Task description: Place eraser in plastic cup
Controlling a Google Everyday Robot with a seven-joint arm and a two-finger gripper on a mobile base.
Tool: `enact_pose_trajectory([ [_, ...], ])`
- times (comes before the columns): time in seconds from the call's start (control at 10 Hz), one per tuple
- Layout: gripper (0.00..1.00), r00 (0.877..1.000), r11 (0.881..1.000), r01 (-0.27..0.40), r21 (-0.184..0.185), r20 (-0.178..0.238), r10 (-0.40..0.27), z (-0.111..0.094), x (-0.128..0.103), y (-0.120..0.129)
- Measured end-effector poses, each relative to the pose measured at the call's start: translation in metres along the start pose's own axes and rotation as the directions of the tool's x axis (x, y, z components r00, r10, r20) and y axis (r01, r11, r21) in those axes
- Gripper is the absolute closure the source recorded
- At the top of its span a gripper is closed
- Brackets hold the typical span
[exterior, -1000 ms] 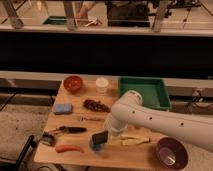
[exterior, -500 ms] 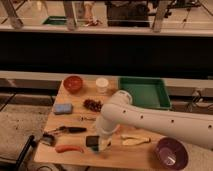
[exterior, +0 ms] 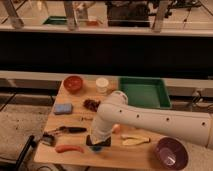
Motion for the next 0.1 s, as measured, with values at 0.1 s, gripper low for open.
enact_pose_trajectory([
  [0.1, 0.91, 1.000, 1.000, -0.005, 0.004, 0.000, 0.005, -0.0001, 0.0054, -0.0066],
])
